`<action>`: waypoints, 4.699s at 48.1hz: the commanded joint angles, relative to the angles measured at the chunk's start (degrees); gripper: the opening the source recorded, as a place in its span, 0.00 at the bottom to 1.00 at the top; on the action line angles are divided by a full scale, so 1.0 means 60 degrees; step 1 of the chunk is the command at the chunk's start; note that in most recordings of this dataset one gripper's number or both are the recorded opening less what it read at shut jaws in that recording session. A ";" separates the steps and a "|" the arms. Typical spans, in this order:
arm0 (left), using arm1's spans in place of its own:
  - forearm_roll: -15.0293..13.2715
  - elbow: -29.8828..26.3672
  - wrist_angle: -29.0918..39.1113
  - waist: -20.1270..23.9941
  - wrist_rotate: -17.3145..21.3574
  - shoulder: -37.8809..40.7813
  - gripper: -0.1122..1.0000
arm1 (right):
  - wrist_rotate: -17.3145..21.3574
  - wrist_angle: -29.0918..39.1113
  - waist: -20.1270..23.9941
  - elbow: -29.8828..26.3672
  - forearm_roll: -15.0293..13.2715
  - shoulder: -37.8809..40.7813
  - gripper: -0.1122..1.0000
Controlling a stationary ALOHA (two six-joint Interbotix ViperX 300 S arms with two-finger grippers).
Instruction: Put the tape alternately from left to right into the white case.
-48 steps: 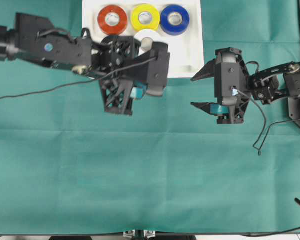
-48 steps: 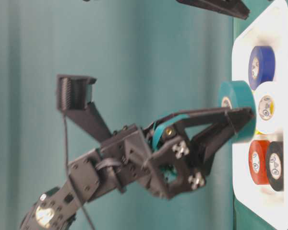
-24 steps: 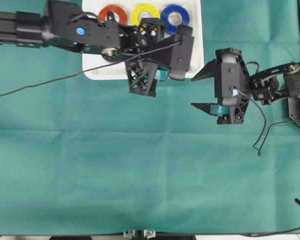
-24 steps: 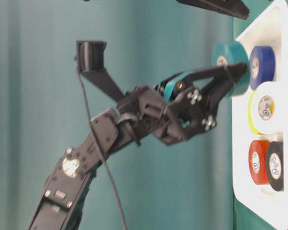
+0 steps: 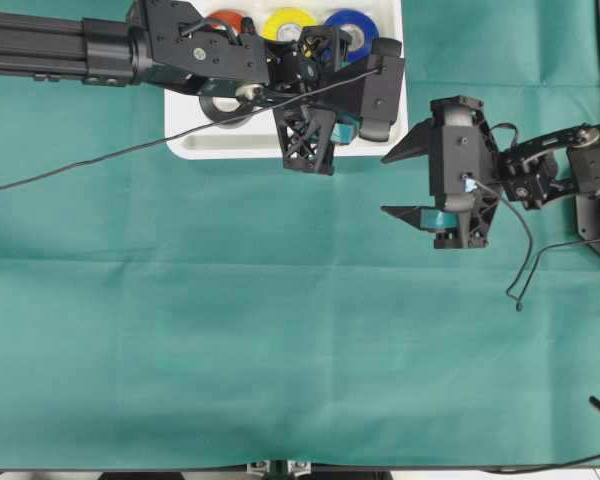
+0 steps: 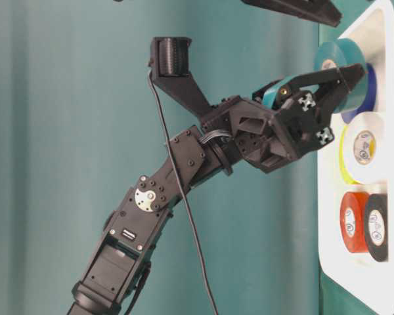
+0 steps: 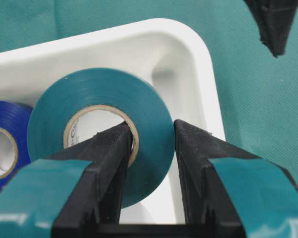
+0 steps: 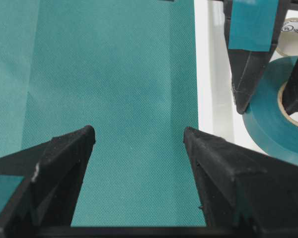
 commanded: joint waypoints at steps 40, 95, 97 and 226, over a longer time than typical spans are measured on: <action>-0.0015 0.0132 -0.0073 0.0176 -0.0059 -0.0586 0.60 | 0.0000 -0.0205 0.0000 -0.0073 0.0000 -0.0059 0.81; -0.0044 0.3677 -0.0059 -0.1436 -0.1553 -0.3501 0.94 | 0.0000 -0.0190 0.0015 -0.0059 0.0015 -0.0059 0.81; -0.0059 0.3794 -0.0059 -0.1494 -0.1685 -0.3604 0.94 | 0.0000 -0.0190 0.0000 -0.0059 0.0000 -0.0059 0.81; -0.0059 0.9067 -0.3765 -0.1743 -0.2988 -0.8613 0.93 | 0.0015 -0.0586 -0.0352 0.1772 0.0000 -0.4395 0.81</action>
